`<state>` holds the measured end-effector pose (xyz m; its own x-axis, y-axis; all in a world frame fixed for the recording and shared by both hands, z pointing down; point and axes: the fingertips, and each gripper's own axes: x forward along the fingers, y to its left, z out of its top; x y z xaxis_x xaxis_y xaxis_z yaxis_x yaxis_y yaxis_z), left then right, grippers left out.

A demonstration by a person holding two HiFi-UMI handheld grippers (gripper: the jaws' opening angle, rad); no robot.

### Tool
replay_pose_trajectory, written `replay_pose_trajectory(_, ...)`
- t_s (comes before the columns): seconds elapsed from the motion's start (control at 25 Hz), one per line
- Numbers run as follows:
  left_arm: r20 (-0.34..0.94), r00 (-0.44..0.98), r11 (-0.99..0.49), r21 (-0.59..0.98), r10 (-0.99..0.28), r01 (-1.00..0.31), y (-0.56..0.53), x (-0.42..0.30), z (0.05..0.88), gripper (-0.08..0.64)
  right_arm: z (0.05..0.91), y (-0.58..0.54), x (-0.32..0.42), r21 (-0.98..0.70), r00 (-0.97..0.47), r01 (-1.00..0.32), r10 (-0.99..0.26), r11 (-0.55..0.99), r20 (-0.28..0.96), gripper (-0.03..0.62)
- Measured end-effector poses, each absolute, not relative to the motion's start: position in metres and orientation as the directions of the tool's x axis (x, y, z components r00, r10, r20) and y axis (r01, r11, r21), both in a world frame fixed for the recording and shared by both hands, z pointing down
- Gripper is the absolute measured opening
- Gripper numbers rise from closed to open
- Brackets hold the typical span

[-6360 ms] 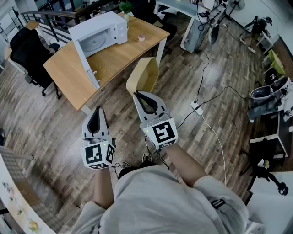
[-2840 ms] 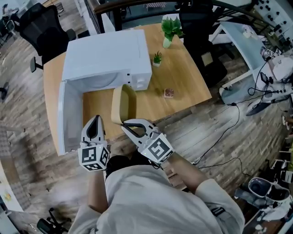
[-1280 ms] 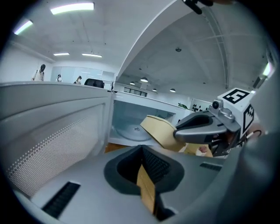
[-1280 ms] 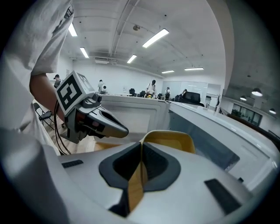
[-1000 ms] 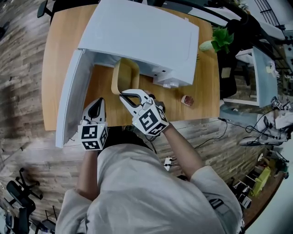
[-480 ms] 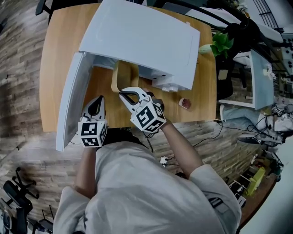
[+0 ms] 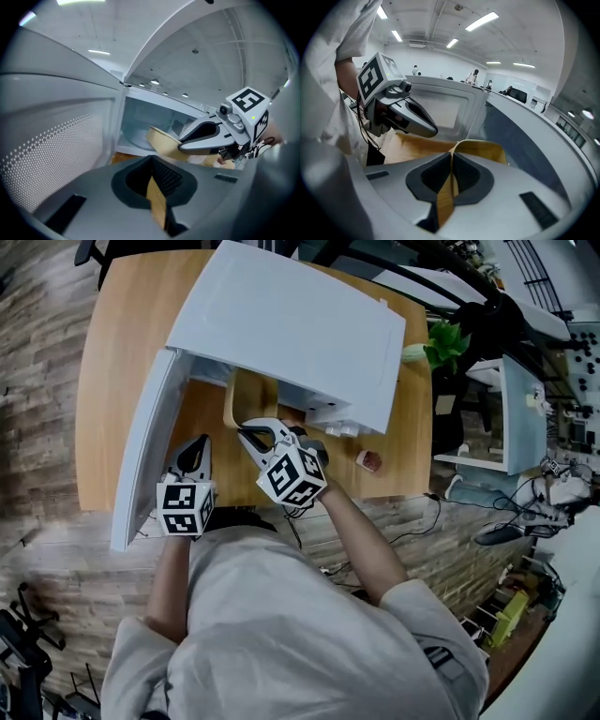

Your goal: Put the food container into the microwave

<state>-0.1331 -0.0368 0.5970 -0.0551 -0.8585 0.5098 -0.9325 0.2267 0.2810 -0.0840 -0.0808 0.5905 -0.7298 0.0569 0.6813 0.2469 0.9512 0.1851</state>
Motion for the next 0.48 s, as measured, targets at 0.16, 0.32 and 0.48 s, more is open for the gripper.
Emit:
replay_pose_trajectory(0.16, 0.508, -0.044, 0.215, 0.283, -0.86, -0.935, -0.038, -0.14, 0.599, 0.012, 0.597, -0.083, -0.09, 0.223, -0.707, 0.273, 0.038, 0.936, 0.706, 0.023)
replay_pose_trajectory(0.32, 0.509, -0.041, 0.215, 0.287, -0.86, -0.934, -0.039, -0.147, 0.601, 0.012, 0.605, -0.085, -0.095, 0.258, -0.69, 0.288, 0.013, 0.922, 0.724, 0.023)
replay_pose_trajectory(0.48, 0.514, -0.025, 0.195, 0.281, -0.857, -0.94, -0.042, -0.146, 0.603, 0.012, 0.61, -0.089, -0.096, 0.281, -0.683, 0.281, -0.015, 0.918, 0.73, 0.023)
